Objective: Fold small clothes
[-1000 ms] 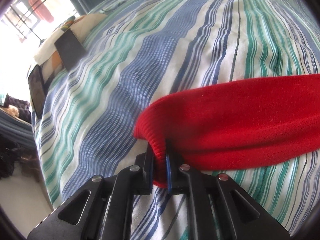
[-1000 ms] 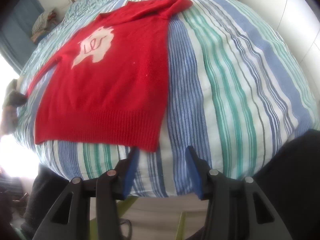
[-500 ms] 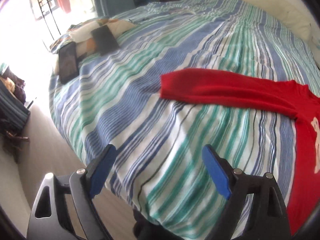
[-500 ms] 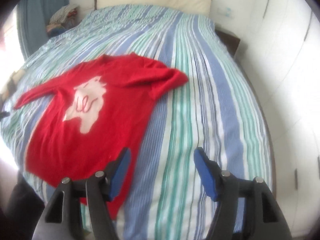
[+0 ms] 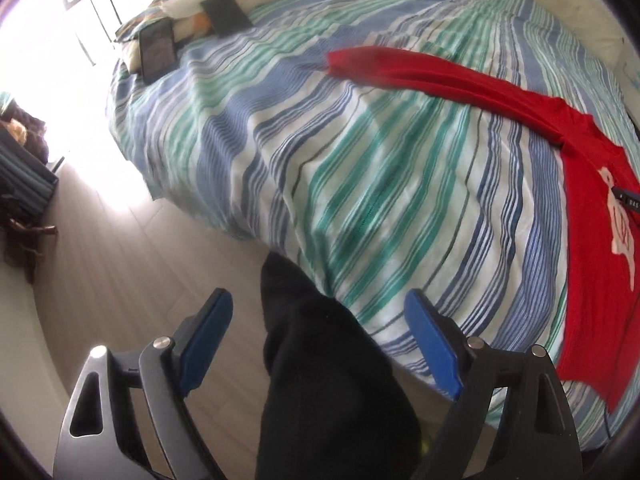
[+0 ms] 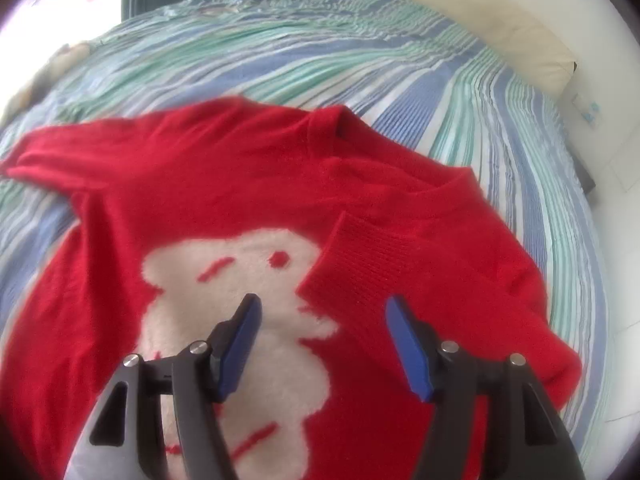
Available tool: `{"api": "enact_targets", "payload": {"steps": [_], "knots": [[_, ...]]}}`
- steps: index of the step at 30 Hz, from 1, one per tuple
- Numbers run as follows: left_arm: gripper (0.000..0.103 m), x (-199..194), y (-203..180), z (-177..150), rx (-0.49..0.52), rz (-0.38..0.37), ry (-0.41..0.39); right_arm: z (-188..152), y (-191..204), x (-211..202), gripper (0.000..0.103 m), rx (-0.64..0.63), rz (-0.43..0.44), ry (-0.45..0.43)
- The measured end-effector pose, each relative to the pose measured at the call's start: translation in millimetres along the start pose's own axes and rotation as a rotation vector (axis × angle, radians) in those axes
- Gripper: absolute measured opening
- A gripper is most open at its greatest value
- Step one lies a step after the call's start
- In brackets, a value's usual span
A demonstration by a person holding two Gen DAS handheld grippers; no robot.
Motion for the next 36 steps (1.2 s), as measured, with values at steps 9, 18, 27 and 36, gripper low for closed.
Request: {"api": "enact_targets", "payload": {"steps": [9, 18, 27, 36], "knots": [[0.089, 0, 3, 5, -0.028, -0.059, -0.025, -100, -171, -111, 0.004, 0.557, 0.009, -0.231], [0.087, -7, -88, 17, 0.086, -0.227, 0.007, -308, -327, -175, 0.004, 0.974, -0.120, -0.138], [0.087, -29, -113, 6, 0.171, -0.222, -0.007, -391, -323, -97, 0.003, 1.286, 0.100, -0.036], [0.087, -11, -101, -11, 0.176, -0.171, 0.032, -404, -324, -86, 0.002, 1.307, 0.010, 0.041]]}}
Point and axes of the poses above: each gripper's, at about its wrist camera, not at the fingertips, and x roughly the way its jaws point, y to its left, z to its top, the point moved 3 cm from there along x, roughly the way its jaws point, and after that the axes turned 5 degrees about y, right-handed, at the moved point
